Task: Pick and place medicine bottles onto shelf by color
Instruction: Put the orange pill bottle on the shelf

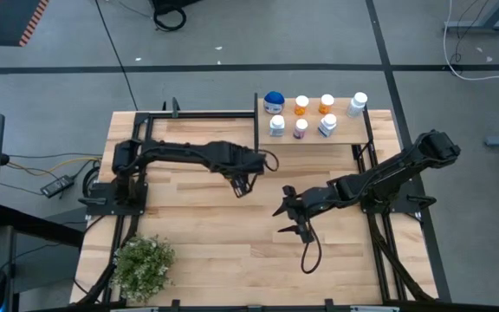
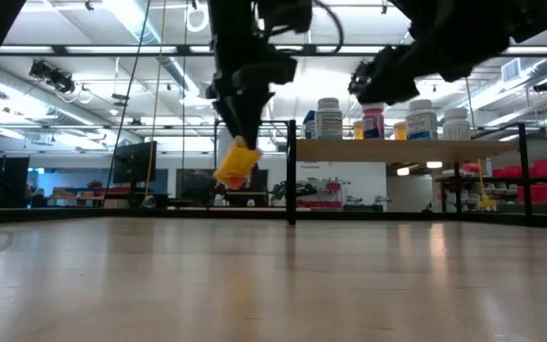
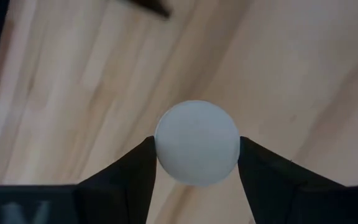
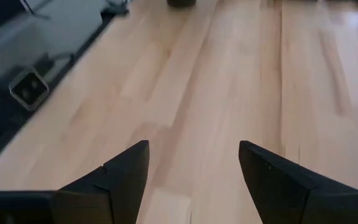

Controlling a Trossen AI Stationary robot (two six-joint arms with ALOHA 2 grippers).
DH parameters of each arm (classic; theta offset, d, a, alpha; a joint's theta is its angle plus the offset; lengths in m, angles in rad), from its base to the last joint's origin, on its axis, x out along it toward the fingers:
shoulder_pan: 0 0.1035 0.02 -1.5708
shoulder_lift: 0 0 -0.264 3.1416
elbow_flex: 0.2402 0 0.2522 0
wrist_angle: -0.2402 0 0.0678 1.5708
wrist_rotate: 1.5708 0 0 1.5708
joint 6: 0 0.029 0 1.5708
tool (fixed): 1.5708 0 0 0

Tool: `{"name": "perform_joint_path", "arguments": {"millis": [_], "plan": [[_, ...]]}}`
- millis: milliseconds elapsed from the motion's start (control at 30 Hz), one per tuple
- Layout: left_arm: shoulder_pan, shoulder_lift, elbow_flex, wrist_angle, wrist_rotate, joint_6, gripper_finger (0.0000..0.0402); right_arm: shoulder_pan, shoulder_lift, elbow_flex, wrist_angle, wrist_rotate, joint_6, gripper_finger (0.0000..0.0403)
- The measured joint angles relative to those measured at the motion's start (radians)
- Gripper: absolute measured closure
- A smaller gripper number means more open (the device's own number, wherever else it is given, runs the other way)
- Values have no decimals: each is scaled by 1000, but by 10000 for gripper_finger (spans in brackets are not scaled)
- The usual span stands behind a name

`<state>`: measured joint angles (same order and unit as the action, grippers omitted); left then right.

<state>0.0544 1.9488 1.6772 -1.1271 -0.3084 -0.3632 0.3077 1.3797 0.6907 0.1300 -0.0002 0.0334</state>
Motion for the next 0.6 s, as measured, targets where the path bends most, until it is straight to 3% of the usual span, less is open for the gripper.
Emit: {"name": "perform_joint_path", "arguments": {"millis": [133, 433, 600], "plan": [[-44, 0, 0, 120, 0, -7, 194, 0, -32, 0, -127, 0, 64, 146], [-120, 8, 0, 421, 3, -8, 191, 46, -192, 0, -585, -5, 412, 146], [-161, 57, 0, 589, 8, 27, 192, 102, -267, 0, -681, -4, 534, 146]]}}
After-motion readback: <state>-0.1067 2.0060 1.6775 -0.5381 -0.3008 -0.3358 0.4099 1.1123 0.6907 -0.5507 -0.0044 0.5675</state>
